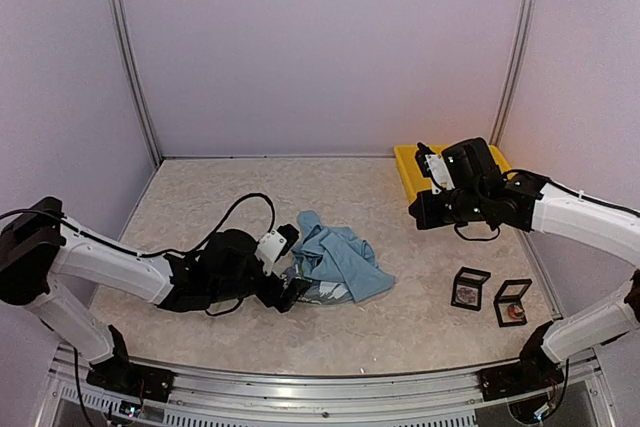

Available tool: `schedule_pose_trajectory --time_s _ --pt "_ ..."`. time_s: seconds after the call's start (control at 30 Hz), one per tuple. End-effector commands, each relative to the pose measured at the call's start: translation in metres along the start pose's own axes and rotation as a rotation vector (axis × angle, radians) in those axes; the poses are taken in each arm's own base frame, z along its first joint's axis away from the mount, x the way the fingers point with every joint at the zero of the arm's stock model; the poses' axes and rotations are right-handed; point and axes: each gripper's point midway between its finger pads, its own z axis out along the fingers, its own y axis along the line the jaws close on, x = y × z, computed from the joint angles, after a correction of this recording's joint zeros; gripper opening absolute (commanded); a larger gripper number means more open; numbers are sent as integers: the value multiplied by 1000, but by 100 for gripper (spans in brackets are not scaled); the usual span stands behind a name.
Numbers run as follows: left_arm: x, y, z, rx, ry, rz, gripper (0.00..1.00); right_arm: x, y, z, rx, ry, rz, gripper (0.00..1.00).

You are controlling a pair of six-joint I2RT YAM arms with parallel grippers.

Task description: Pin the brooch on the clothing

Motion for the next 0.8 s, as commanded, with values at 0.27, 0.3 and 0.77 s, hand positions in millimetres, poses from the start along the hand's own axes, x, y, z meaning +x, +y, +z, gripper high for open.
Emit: schedule_pose_trajectory --time_s 0.27,0.3,0.77 --pt "44 -2 45 -21 164 106 52 68 87 51 -279 189 -175 41" --pt "45 -4 45 -9 167 106 42 73 96 57 -278 199 -200 49" --pt "22 -10 28 28 69 52 0 111 80 129 40 291 -282 32"
